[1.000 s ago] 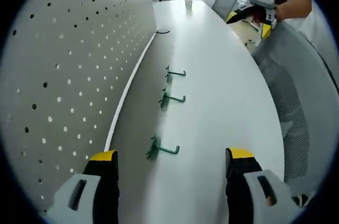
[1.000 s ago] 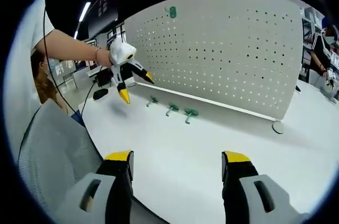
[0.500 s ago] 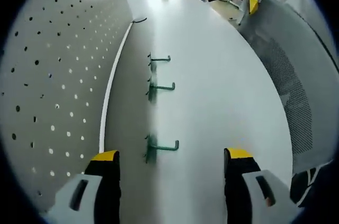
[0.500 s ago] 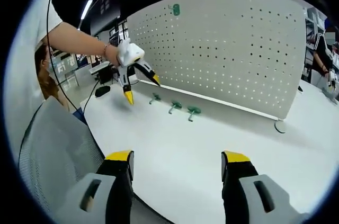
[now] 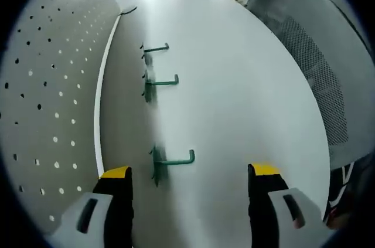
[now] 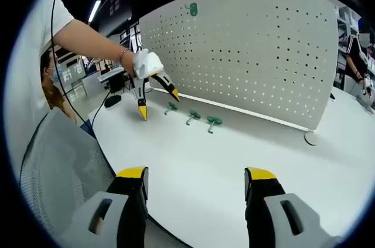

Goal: Insert the hook assembly into the mounting plate slot until the hook locks in place.

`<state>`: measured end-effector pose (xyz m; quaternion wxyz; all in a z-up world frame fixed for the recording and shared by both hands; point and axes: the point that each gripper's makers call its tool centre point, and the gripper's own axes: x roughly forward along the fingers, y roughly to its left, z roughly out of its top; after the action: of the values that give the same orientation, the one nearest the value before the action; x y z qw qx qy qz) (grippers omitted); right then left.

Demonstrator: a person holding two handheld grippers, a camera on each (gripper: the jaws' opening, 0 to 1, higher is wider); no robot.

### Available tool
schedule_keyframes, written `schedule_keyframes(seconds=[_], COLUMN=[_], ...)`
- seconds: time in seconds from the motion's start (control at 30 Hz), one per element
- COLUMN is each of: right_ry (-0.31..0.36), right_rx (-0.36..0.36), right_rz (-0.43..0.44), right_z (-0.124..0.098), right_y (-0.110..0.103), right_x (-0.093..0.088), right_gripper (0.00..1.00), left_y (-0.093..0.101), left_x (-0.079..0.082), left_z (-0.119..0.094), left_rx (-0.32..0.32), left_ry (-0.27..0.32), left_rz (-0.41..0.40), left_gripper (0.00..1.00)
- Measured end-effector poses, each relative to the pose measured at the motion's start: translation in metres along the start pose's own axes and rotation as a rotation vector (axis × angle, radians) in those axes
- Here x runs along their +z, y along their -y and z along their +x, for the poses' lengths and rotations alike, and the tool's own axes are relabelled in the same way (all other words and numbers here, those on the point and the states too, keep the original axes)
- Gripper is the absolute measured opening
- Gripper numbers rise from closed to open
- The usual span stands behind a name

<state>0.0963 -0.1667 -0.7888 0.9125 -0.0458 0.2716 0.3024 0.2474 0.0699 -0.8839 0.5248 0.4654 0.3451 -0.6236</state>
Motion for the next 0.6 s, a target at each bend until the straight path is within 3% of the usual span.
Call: schedule_keyframes(seconds=[0.3, 0.6], right_ry=[0.003, 0.007], right_rx=[-0.001, -0.004], right_rz=[0.005, 0.017], right_z=[-0.0011, -0.0004], right_y=[-0.0009, -0.0002], right_x=[0.0009, 0.0000], right_gripper=[0.64, 0.63], left_y=[0.0018, 0.0010], left_x=[-0.0015, -0.0018], left_z=[0.0023, 0.0022], left_rx=[-0.048, -0.049], left_ry=[0.013, 0.051], left_rz=[-0.030, -0.025], left_gripper=[0.82, 0.81])
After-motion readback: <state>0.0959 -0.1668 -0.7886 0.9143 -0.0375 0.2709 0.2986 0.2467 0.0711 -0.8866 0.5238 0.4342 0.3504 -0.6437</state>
